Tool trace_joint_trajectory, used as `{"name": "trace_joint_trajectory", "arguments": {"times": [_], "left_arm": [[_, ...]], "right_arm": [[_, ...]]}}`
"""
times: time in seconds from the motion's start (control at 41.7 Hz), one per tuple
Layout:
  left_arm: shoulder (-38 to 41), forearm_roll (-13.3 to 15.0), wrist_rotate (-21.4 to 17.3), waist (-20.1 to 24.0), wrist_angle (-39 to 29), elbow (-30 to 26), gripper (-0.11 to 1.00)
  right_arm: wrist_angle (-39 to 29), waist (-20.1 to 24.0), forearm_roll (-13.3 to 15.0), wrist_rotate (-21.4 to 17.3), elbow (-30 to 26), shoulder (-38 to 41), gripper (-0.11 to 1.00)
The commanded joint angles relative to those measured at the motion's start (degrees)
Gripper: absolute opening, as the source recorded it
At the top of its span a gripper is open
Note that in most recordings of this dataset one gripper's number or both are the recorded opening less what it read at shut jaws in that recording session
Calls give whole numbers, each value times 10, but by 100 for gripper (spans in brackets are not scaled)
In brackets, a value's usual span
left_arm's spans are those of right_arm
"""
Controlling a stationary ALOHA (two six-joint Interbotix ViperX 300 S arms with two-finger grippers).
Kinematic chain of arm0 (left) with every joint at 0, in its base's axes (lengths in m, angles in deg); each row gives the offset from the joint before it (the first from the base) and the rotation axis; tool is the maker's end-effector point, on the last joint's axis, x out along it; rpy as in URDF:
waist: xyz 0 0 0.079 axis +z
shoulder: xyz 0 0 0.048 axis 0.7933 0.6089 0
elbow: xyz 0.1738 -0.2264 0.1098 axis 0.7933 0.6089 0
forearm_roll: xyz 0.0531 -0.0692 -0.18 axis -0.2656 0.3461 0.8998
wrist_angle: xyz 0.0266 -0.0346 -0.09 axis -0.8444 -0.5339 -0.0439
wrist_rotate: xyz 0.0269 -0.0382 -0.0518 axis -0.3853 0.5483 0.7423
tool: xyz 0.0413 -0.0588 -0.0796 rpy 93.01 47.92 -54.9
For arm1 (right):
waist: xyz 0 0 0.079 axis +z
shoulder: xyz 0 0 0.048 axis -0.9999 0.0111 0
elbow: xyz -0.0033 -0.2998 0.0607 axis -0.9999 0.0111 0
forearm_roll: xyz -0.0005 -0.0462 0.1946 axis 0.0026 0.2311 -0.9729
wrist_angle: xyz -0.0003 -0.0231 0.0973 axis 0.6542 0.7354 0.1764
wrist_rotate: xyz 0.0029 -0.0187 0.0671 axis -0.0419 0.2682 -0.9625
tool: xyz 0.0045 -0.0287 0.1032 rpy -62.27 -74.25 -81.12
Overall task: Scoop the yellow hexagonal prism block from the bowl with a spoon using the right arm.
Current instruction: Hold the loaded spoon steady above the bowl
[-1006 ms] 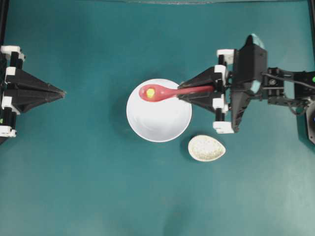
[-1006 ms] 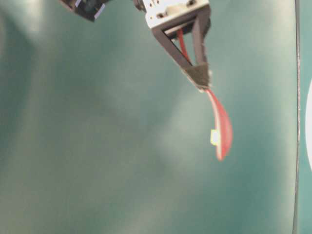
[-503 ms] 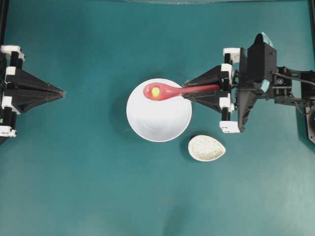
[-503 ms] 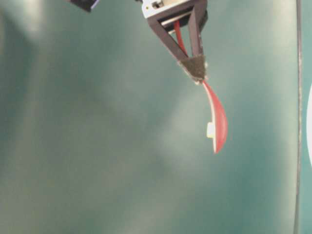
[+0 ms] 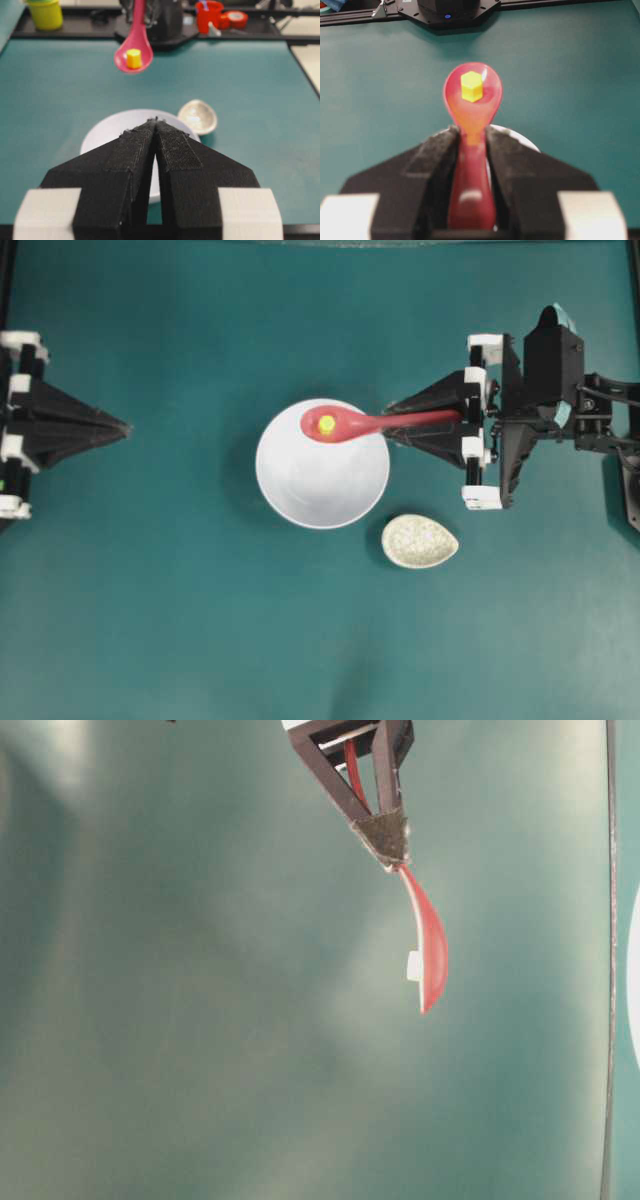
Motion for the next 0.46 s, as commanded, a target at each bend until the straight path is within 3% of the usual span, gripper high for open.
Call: {"name": "trace_joint_trajectory", "arguments": {"times": [0.0,0.431], "left_arm": [[2,-2,0,0,2,-13,0],[2,-2,1,0,-21,-12,0]], "right_arm": [[9,0,2,1,-6,-11,26],[9,0,2,1,-6,-11,26]]}}
